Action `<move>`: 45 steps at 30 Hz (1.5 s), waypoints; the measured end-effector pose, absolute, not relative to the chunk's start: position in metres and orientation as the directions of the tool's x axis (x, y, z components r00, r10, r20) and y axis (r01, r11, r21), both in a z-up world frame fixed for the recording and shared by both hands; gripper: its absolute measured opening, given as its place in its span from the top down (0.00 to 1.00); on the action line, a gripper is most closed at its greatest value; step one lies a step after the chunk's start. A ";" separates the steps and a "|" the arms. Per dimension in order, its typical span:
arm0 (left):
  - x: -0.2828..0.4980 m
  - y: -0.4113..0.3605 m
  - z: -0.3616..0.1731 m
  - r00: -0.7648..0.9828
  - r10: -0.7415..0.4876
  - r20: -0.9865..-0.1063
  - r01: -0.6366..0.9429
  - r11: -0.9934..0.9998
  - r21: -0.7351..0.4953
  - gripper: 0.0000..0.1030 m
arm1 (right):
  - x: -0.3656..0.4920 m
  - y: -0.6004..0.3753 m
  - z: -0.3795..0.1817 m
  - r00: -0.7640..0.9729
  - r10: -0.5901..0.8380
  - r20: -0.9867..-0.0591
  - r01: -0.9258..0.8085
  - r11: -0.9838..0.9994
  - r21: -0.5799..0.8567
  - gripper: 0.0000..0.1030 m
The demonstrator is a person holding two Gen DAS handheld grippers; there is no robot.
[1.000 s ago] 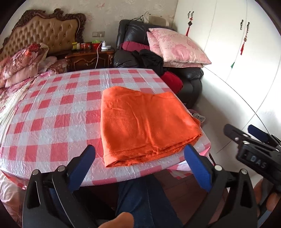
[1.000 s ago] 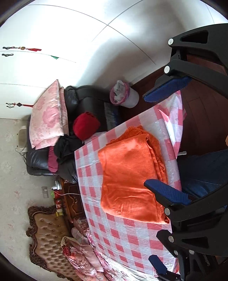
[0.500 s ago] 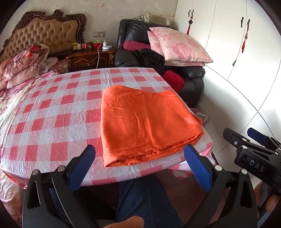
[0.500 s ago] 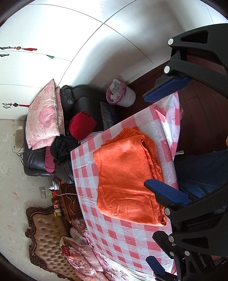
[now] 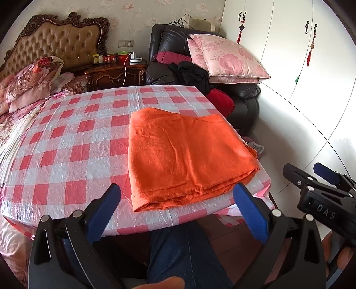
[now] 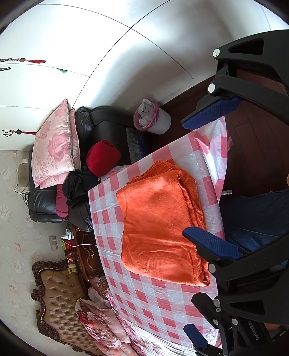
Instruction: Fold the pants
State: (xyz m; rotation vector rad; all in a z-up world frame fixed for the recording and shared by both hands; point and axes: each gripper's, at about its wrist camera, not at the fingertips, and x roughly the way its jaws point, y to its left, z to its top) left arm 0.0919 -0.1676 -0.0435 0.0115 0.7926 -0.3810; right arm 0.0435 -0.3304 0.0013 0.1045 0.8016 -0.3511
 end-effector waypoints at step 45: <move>0.152 -0.053 -0.041 0.664 -0.403 -0.630 0.246 0.913 -0.324 0.02 | 0.061 -0.336 -0.017 0.645 -0.259 -0.719 0.364 0.931 -0.009 0.16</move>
